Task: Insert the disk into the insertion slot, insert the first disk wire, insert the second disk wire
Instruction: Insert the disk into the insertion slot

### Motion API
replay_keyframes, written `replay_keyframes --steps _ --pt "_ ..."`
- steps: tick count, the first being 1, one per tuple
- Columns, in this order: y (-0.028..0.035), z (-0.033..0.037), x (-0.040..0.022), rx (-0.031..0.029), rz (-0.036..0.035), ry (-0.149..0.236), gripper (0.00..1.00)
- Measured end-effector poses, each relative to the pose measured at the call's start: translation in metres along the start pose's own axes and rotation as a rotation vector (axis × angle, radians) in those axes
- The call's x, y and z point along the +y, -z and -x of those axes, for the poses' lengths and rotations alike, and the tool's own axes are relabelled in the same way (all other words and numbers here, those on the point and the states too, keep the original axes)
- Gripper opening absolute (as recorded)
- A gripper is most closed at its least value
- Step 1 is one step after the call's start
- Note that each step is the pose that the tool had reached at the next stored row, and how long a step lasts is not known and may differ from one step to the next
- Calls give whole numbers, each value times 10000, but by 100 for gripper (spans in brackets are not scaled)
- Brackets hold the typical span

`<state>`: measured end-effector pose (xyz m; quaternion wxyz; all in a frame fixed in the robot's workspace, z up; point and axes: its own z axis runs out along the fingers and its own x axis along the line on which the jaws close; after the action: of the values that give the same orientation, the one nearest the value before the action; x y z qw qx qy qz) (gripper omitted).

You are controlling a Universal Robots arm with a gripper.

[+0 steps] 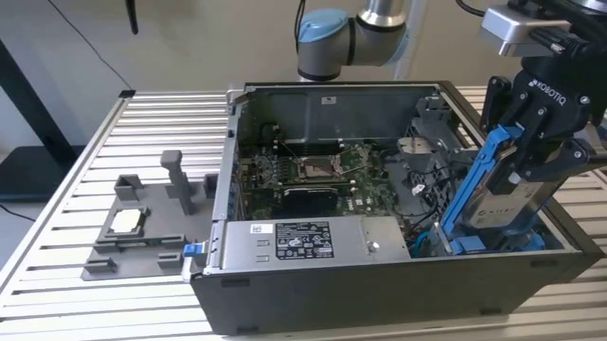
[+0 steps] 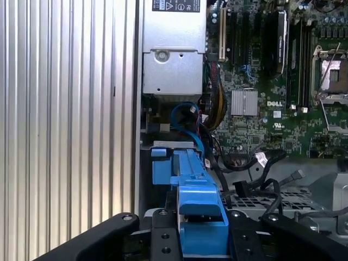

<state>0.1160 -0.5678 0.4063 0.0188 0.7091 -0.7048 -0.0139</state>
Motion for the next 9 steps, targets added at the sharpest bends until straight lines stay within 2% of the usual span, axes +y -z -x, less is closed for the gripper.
replay_keyframes --steps 9 --pt "-164 2 -7 0 0 0 33"
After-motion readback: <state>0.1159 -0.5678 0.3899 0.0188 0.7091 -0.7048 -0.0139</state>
